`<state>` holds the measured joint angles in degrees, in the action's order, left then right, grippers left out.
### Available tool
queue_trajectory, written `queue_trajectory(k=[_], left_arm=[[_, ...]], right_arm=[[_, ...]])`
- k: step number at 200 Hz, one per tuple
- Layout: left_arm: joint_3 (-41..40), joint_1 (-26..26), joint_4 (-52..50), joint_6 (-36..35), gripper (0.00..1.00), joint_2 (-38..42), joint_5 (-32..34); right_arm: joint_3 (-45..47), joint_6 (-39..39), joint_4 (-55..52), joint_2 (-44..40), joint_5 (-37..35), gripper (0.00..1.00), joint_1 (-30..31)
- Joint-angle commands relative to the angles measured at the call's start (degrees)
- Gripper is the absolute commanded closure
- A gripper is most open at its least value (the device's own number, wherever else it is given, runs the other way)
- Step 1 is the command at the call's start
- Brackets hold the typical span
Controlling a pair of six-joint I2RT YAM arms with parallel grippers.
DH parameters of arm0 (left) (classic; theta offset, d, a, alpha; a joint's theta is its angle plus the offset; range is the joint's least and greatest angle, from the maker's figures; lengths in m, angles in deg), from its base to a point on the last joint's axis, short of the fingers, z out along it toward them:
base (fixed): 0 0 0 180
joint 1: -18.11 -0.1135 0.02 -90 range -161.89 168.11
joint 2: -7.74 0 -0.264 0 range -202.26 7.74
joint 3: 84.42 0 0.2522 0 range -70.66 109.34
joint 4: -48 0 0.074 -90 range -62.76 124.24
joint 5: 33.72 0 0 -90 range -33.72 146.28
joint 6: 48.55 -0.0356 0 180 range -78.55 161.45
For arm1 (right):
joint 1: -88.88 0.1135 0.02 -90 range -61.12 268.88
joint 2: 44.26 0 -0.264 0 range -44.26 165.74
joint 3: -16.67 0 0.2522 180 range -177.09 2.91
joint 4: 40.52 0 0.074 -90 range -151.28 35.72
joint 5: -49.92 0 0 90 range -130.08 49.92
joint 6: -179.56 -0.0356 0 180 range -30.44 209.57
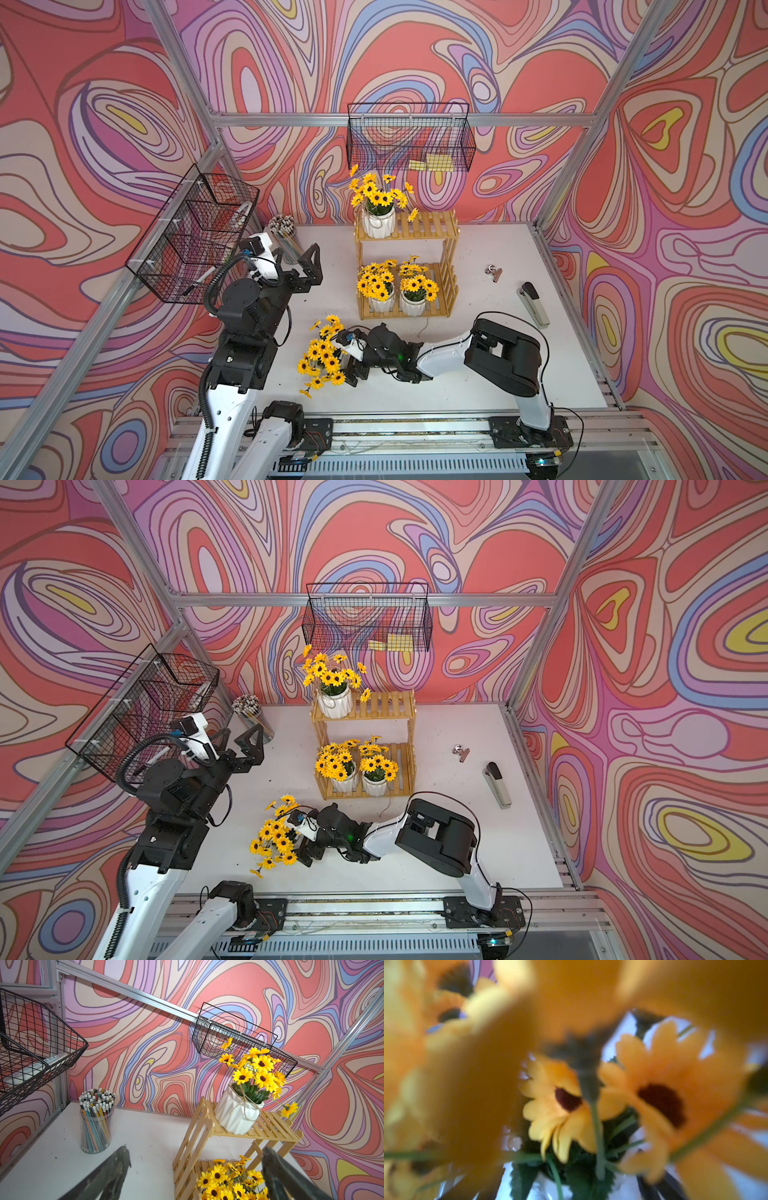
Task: Take the sunflower pots off the shelves
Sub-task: Place the sunflower pot at the center of the board.
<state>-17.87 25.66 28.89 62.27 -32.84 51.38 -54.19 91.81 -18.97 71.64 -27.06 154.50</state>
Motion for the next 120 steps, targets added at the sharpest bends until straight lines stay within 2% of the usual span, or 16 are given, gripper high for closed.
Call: queue_trajectory(k=[1,70,120], left_arm=[[-0.88,0.01,1.82,-0.03,0.0,0.41,0.4],[-0.69,0.01,1.44,-3.76,0.0,-1.28,0.69],[4.89,0.01,-2.99,-11.18,0.0,-7.81,-7.11]], right_arm=[[1.87,-0.62,-1.66,-3.45,-1.57,0.02,0.29],[9.73,-4.4,-8.28,-13.03,-5.31,0.02,0.29],[17.59,-8.96,-16.73,-29.12,-14.07,0.02,0.27]])
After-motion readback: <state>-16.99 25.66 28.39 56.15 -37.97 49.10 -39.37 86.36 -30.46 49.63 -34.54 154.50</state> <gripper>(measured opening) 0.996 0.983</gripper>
